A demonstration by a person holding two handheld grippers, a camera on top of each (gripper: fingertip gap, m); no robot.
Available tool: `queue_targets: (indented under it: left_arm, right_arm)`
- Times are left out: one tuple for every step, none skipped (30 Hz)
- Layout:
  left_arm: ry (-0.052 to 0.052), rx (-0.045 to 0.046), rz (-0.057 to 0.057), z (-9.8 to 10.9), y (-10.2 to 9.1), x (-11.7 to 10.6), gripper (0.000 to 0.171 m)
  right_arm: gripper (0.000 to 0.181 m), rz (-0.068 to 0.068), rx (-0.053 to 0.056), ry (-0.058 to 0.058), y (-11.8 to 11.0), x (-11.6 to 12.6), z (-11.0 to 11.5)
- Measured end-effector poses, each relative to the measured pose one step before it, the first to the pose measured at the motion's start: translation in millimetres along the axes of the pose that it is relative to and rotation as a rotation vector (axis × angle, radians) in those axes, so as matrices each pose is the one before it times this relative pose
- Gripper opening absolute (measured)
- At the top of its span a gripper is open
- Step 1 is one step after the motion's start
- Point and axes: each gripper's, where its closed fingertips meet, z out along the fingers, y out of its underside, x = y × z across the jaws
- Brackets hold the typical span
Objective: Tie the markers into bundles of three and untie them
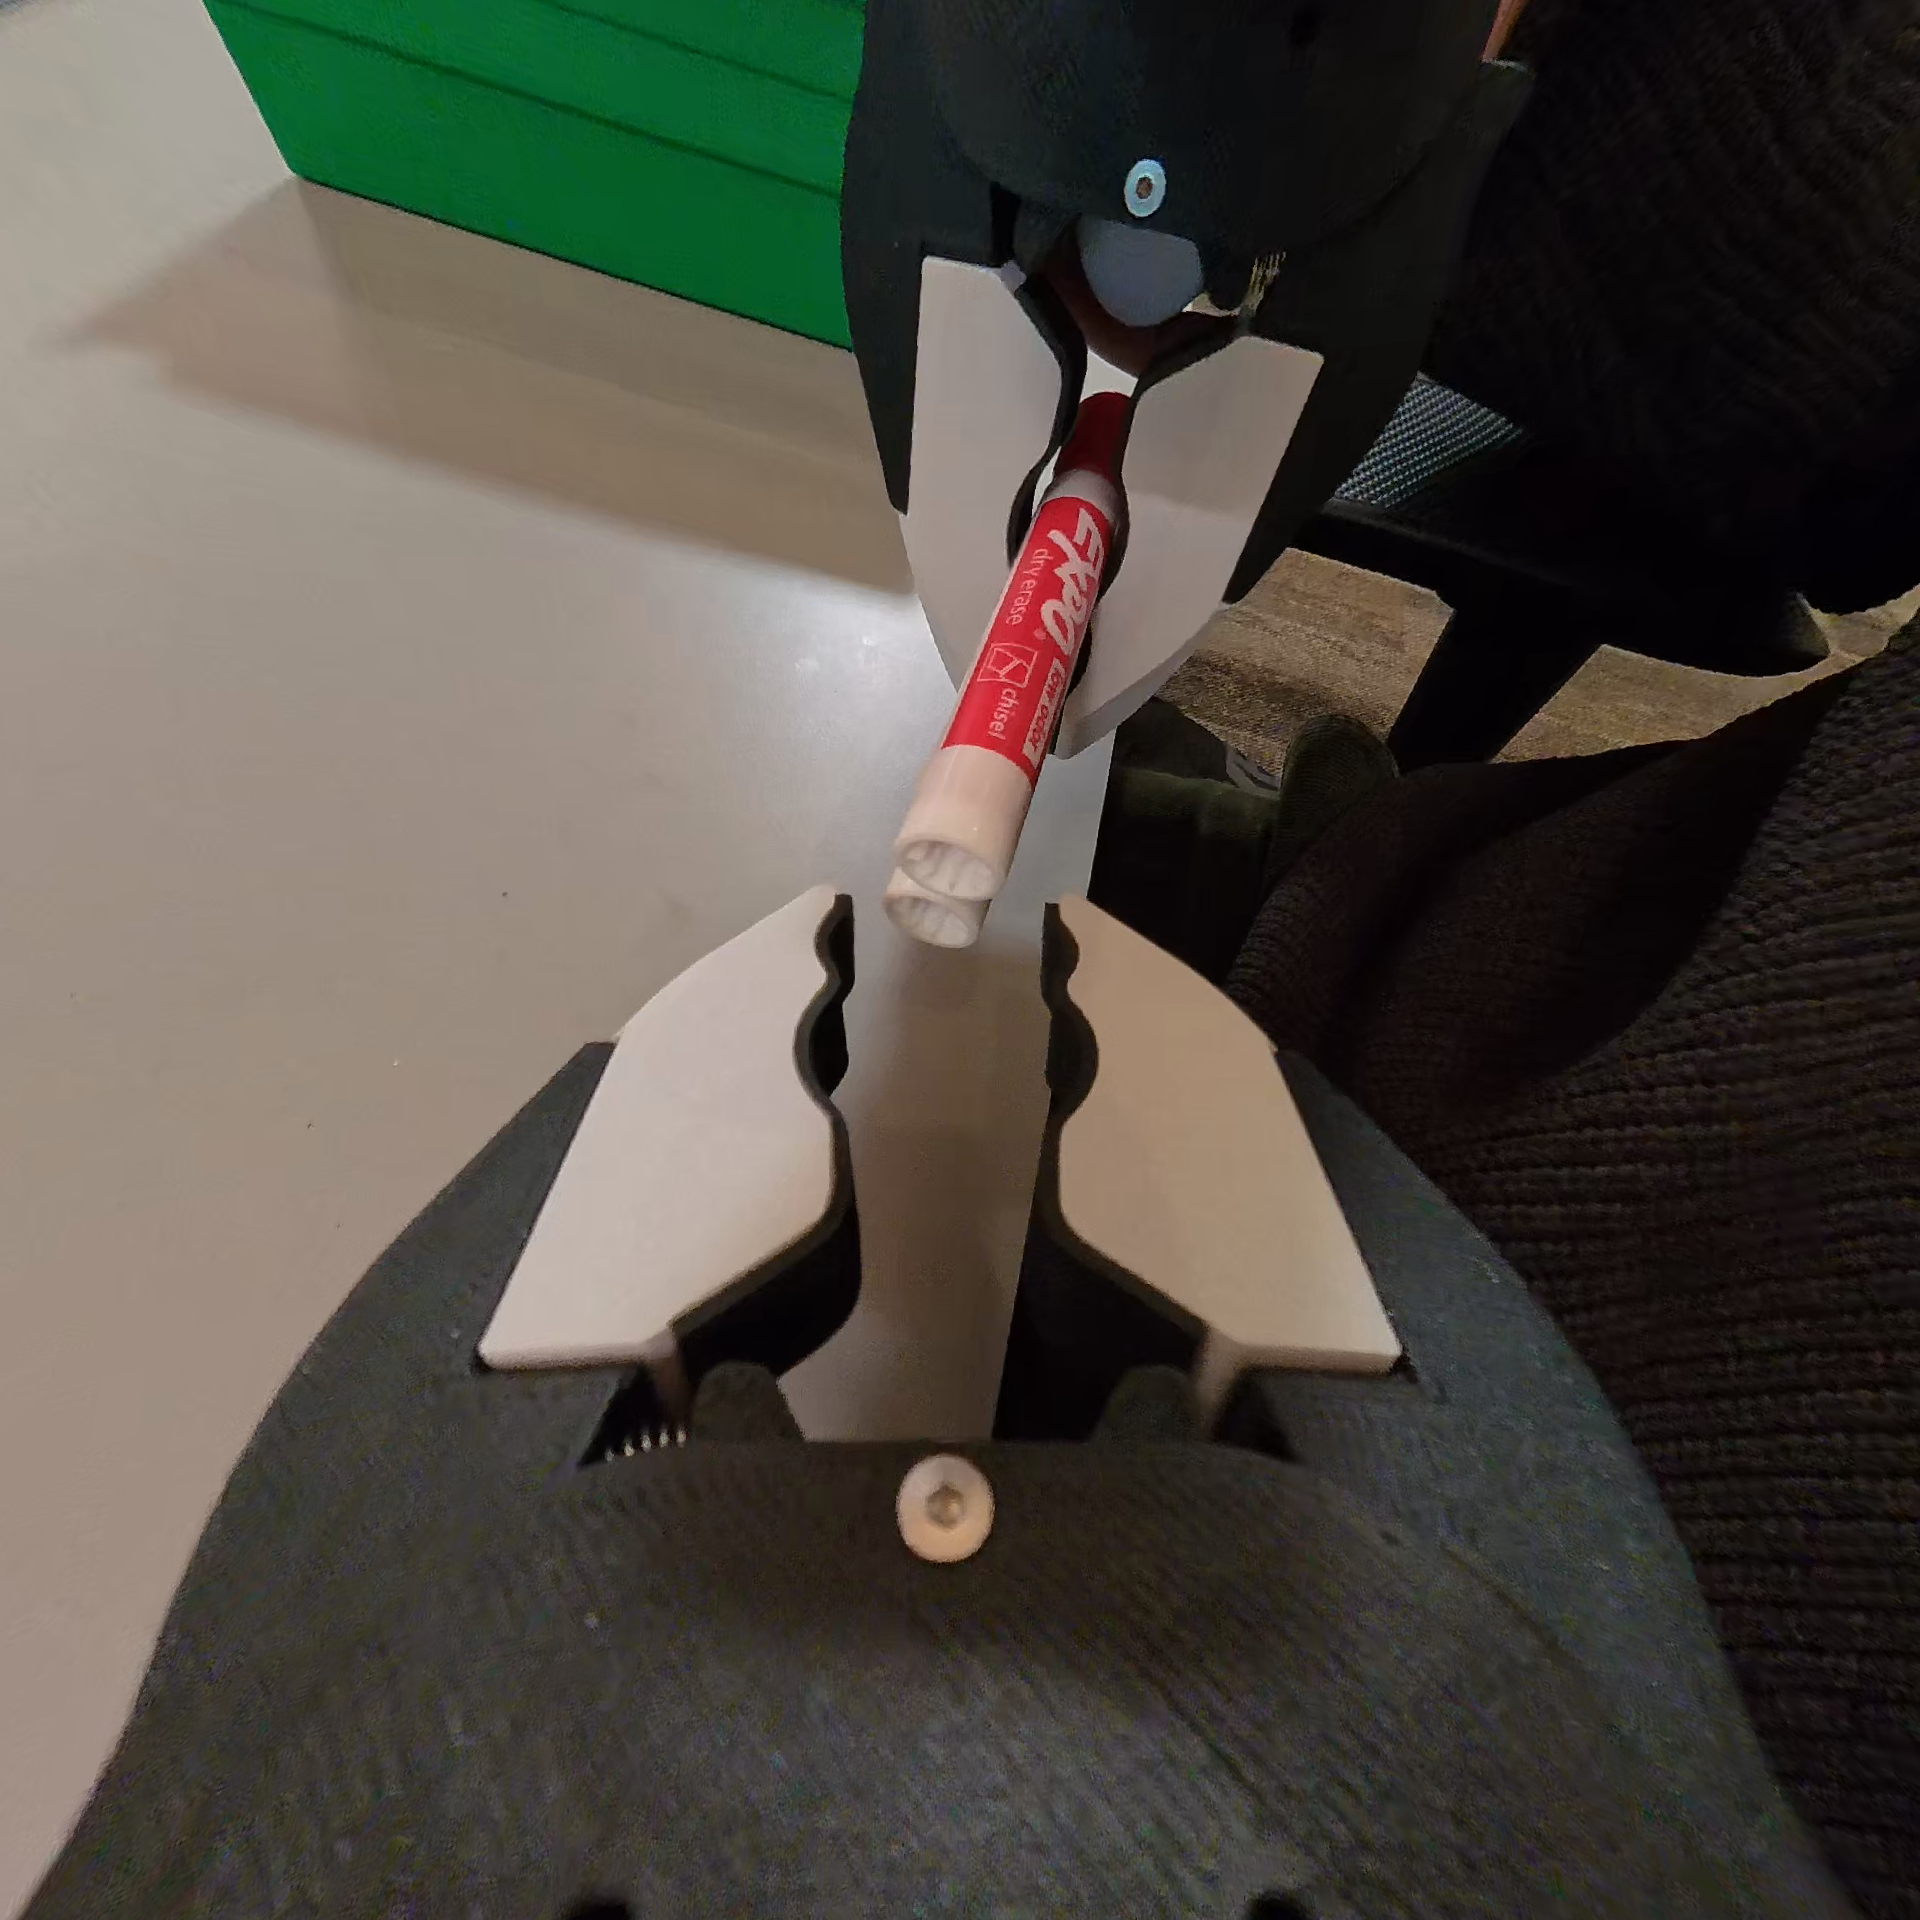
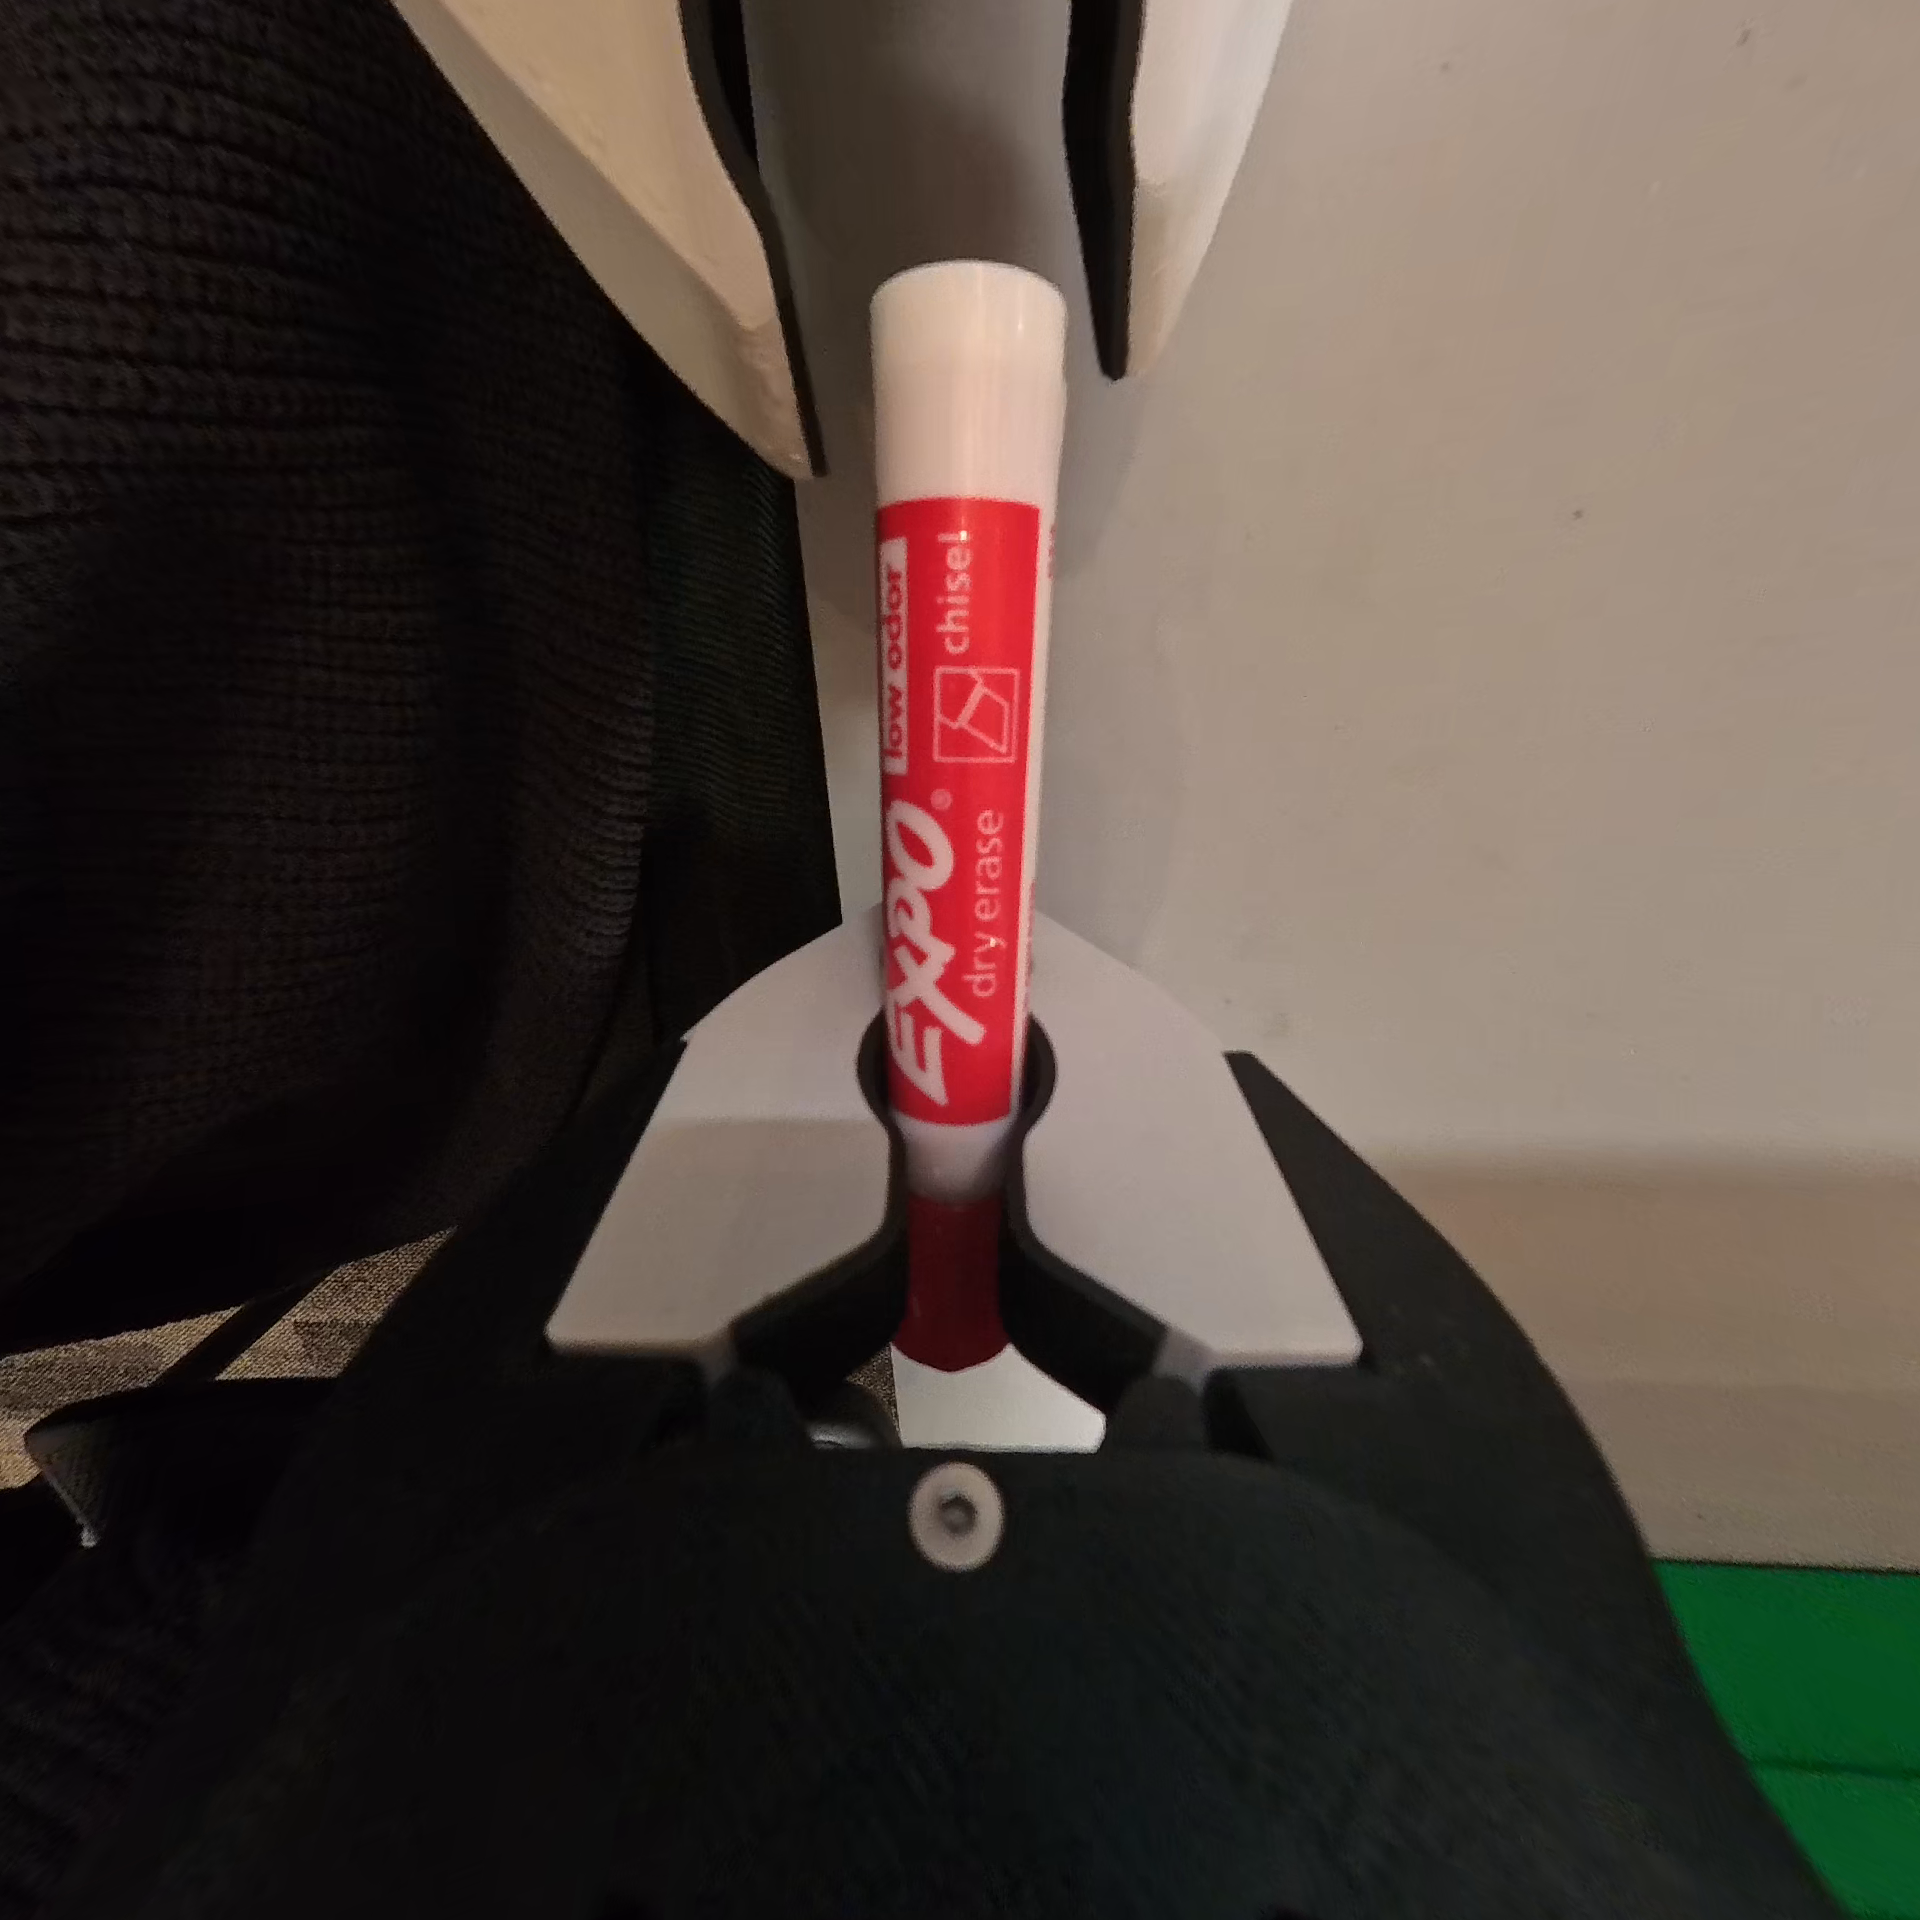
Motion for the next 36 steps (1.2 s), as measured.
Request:
queue_targets:
  left_arm:
    - [0.0037, -0.00116, -0.0065, 0.1, 0.29, -0.14, 0.036]
    - [0.0075, -0.00315, -0.0108, 0.43, 0.69, 0.47, 0.039]
    - [0.0115, -0.00439, -0.0182, 0.68, 0.94, 0.88, 0.042]
    - [0.0217, -0.01286, -0.0302, 1.09, 2.2, 1.84, 0.047]
    - [0.0367, -0.02214, -0.041, 1.4, 3.36, 3.33, 0.053]
    - [0.0356, -0.01664, -0.0478, 1.58, 2.94, 2.65, 0.059]
    - [0.0327, -0.0155, -0.0504, 1.44, 2.86, 1.64, 0.066]
    - [0.0371, -0.02062, -0.0458, 1.11, 3.41, 2.06, 0.072]
    - [0.0381, -0.02158, -0.0408, 0.53, 3.46, 1.94, 0.078]
    - [0.0342, -0.01943, -0.0385, -0.36, 2.32, 1.08, 0.083]
    - [0.0473, -0.01675, -0.041, -0.96, 0.92, 2.29, 0.086]
    - [0.0704, -0.01504, -0.0539, -1.94, -1.04, 4.3, 0.089]
    - [0.0871, -0.01973, -0.0709, -2.88, -2.07, 5.32, 0.091]
    - [0.1011, -0.03159, -0.075, -4.01, -1.87, 6.7, 0.094]
    - [0.0928, -0.048, -0.0713, -5.01, -0.83, 5.78, 0.097]
    - [0.0614, -0.04486, -0.0649, -5.42, -1.75, 2.66, 0.098]
    - [0.0377, -0.04226, -0.0474, -4.89, -1.34, 1.3, 0.099]
    - [0.0138, -0.04922, -0.0265, -3.55, 0.16, -0.61, 0.1]
    - [-0.0119, -0.04207, -0.0143, -1.58, -0.21, -3.18, 0.101]
    - [0.0017, -0.03654, -0.0113, 0.61, -0.33, -1.14, 0.101]
    - [0.0157, -0.03944, -0.0183, 2.7, 0.51, 0.39, 0.102]
    - [0.0184, -0.04434, -0.0124, 4.26, 1.79, 0.35, 0.101]
    - [0.0175, -0.04674, -0.0034, 5.32, 2.47, 0.12, 0.101]
    - [0.0146, -0.05075, -0.0044, 5.75, 3.29, -0.85, 0.101]
    - [0.0144, -0.05022, -0.0055, 5.53, 2.96, -1.2, 0.102]
    - [0.0215, -0.04652, -0.0046, 4.87, 2.16, -0.28, 0.102]
    - [0.0199, -0.03569, -0.0062, 3.73, 0.37, -0.21, 0.102]
    - [0.0223, -0.02434, -0.0066, 2.45, -1.48, 0.34, 0.101]
    - [0.0302, -0.01658, -0.0077, 1.46, -2.6, 1.91, 0.101]
    - [0.0311, -0.01365, -0.0095, 0.58, -2.8, 2.33, 0.1]
    - [0.021, -0.01347, -0.0102, 0.15, -2.63, 1.05, 0.1]
    - [0.0149, -0.01449, -0.0105, -0.28, -2.1, 0.5, 0.099]
    - [0.0164, -0.01699, -0.0104, -0.5, -1.11, 1.04, 0.097]
    - [0.0084, -0.01823, -0.0117, -0.68, -0.48, 0.22, 0.096]
    - [-0.0019, -0.0153, -0.0089, -0.77, -0.56, -0.79, 0.096]
    - [-0.0087, -0.01026, -0.0075, -0.97, -0.86, -1.26, 0.096]
  right_arm:
    - [0.014, 0.0001, 0.0, -0.0006, 0.0, -0.08, 0.0]
    - [0.014, -0.0003, 0.0001, 0.0002, -0.06, 0.18, 0.11]
    - [0.015, 0.0, 0.0, -0.0009, 0.04, -0.1, 0.19]
    - [0.014, -0.0004, -0.0002, -0.0011, -0.09, -0.03, 0.31]
    - [0.015, -0.0006, -0.001, -0.0014, 0.09, -0.01, 0.64]
    - [0.015, -0.0005, -0.0025, -0.0021, 0.16, -0.01, 0.86]
    - [0.015, -0.0014, -0.0032, -0.0014, 0.17, 0.18, 0.93]
    - [0.015, -0.003, -0.0038, -0.0011, 0.05, 0.08, 0.85]
    - [0.015, -0.0048, -0.0046, -0.0015, 0.0, 0.08, 0.72]
    - [0.015, -0.0075, -0.0054, -0.0015, -0.15, 0.07, 0.22]
    - [0.015, -0.0099, -0.0067, -0.001, -0.37, 0.38, -0.32]
    - [0.015, -0.0116, -0.0082, 0.0035, -0.84, 1.33, -1.05]
    - [0.015, -0.0149, -0.0065, 0.0052, -1.94, 1.7, -1.6]
    - [0.015, -0.019, -0.0036, 0.0029, -2.98, 1.28, -1.75]
    - [0.015, -0.0214, -0.0019, 0.0026, -3.74, 0.72, -1.6]
    - [0.015, -0.0226, -0.0022, 0.0048, -3.92, 0.41, -1.44]
    - [0.015, -0.0236, -0.0028, 0.0056, -3.9, -0.14, -1.24]
    - [0.015, -0.024, -0.0014, 0.0039, -3.86, -0.81, -1.08]
    - [0.015, -0.0228, 0.002, 0.0009, -3.87, -1.33, -0.94]
    - [0.015, -0.021, 0.004, -0.0019, -3.6, -1.49, -0.8]
    - [0.015, -0.0179, 0.0034, -0.003, -3.14, -1.09, -0.62]
    - [0.015, -0.0137, 0.0012, -0.0044, -2.17, -0.47, -0.33]
    - [0.015, -0.0102, -0.001, -0.0062, -1.39, -0.08, 0.11]
    - [0.015, -0.0073, -0.0019, -0.0087, -0.65, 0.42, 0.59]
    - [0.015, -0.0044, -0.0018, -0.0124, -0.02, 0.61, 1.03]
    - [0.015, -0.0016, -0.0019, -0.0187, 0.64, 0.13, 1.45]
    - [0.015, -0.0008, -0.0013, -0.0188, 0.95, 0.61, 1.74]
    - [0.015, -0.0012, 0.0008, -0.0148, 1.0, 1.48, 1.86]
    - [0.015, -0.0002, 0.0024, -0.0157, 0.89, 1.32, 1.7]
    - [0.014, 0.0004, 0.003, -0.016, 0.92, 0.9, 1.51]
    - [0.014, -0.0002, 0.0033, -0.0121, 0.63, 1.16, 1.07]
    - [0.014, -0.0005, 0.0029, -0.0098, 0.47, 0.88, 0.52]
    - [0.014, -0.0001, 0.002, -0.0079, 0.39, 0.65, 0.14]
    - [0.014, 0.0001, 0.0013, -0.0036, 0.36, 0.89, -0.36]
    - [0.014, -0.0004, 0.0015, -0.0014, 0.27, 0.79, -0.67]
    - [0.015, -0.001, 0.0038, -0.0007, 0.07, 0.58, -0.99]
